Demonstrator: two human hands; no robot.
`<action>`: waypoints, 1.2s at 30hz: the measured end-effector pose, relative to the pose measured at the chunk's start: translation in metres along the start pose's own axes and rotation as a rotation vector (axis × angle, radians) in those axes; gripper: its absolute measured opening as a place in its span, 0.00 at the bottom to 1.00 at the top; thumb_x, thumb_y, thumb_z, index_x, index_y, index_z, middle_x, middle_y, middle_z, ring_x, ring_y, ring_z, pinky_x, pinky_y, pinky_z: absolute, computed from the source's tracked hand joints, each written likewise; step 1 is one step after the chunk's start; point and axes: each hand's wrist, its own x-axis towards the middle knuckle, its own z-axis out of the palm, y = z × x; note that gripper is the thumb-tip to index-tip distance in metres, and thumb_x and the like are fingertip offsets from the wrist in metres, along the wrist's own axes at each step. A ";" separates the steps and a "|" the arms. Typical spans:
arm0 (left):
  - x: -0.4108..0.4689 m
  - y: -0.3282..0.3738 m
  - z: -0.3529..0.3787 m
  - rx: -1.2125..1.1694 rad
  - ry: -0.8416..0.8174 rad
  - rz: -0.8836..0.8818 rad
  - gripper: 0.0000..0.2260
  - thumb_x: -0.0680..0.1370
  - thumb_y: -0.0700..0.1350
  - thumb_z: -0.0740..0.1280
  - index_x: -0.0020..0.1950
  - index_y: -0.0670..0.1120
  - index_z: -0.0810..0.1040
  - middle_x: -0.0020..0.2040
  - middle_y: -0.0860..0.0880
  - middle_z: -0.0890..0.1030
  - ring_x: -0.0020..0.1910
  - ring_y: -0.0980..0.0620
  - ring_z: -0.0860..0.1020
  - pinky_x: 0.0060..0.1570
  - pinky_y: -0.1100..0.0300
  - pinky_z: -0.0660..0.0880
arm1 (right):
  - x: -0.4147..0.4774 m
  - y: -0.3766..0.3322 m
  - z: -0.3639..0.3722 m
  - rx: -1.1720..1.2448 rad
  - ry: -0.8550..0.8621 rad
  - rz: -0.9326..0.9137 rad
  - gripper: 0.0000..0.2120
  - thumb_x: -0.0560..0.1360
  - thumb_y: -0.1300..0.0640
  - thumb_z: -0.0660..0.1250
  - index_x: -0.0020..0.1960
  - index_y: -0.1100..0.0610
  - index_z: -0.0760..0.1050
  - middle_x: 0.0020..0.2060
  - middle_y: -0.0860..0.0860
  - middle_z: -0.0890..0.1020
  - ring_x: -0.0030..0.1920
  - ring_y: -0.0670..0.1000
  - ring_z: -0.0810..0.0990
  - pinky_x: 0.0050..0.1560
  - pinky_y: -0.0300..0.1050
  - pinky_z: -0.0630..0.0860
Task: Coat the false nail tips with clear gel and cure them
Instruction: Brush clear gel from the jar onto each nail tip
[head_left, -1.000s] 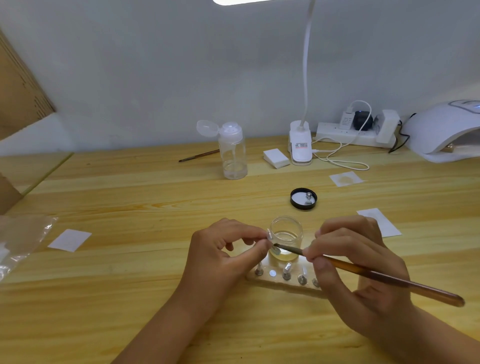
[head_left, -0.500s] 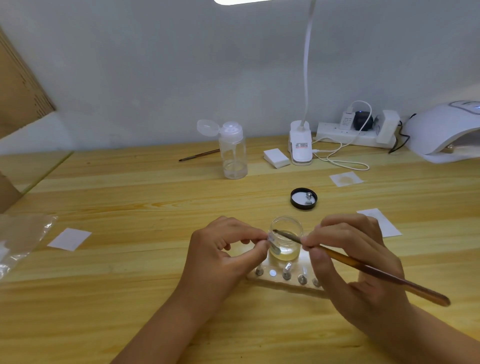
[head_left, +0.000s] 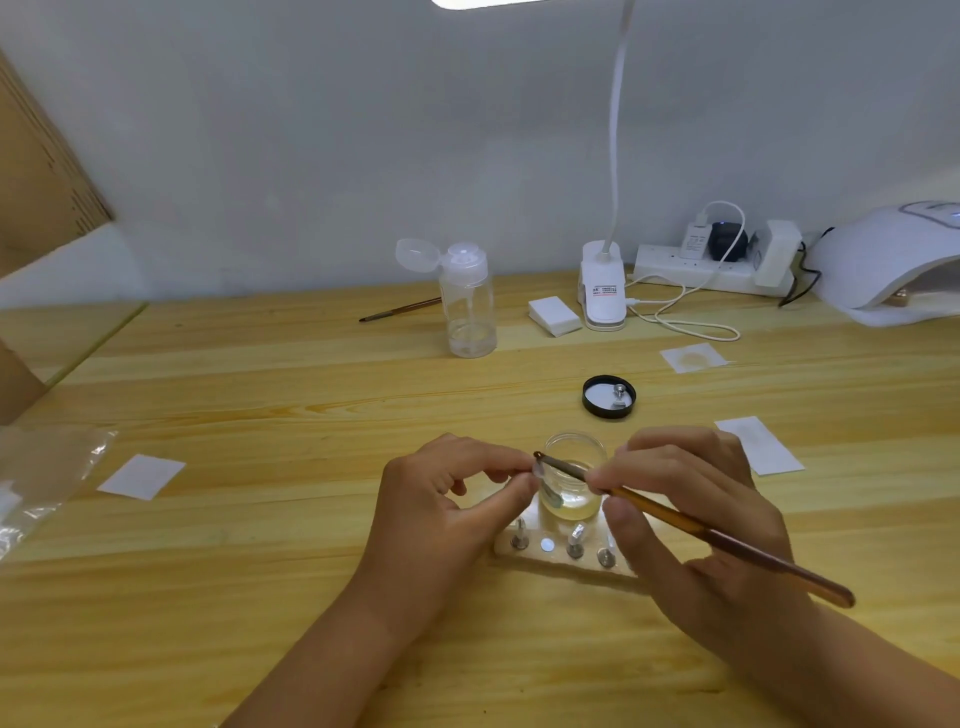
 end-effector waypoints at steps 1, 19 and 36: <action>0.000 0.000 0.000 -0.007 0.012 -0.005 0.07 0.70 0.47 0.75 0.43 0.59 0.85 0.39 0.61 0.84 0.43 0.56 0.80 0.39 0.68 0.69 | -0.001 0.000 0.000 0.013 0.001 -0.010 0.07 0.75 0.57 0.66 0.44 0.58 0.83 0.41 0.40 0.81 0.52 0.44 0.78 0.54 0.47 0.69; 0.001 0.002 0.001 -0.072 0.007 -0.047 0.05 0.71 0.43 0.76 0.44 0.54 0.86 0.40 0.59 0.85 0.42 0.57 0.82 0.38 0.65 0.72 | -0.001 -0.002 -0.004 0.098 0.040 0.033 0.07 0.77 0.53 0.67 0.47 0.55 0.82 0.43 0.41 0.82 0.51 0.43 0.78 0.50 0.49 0.72; 0.004 -0.002 -0.003 -0.063 -0.190 -0.109 0.08 0.69 0.43 0.79 0.40 0.56 0.85 0.43 0.58 0.84 0.48 0.57 0.81 0.43 0.72 0.70 | 0.008 0.006 -0.013 0.098 0.091 0.227 0.05 0.76 0.53 0.65 0.50 0.47 0.78 0.45 0.43 0.82 0.53 0.49 0.79 0.54 0.47 0.73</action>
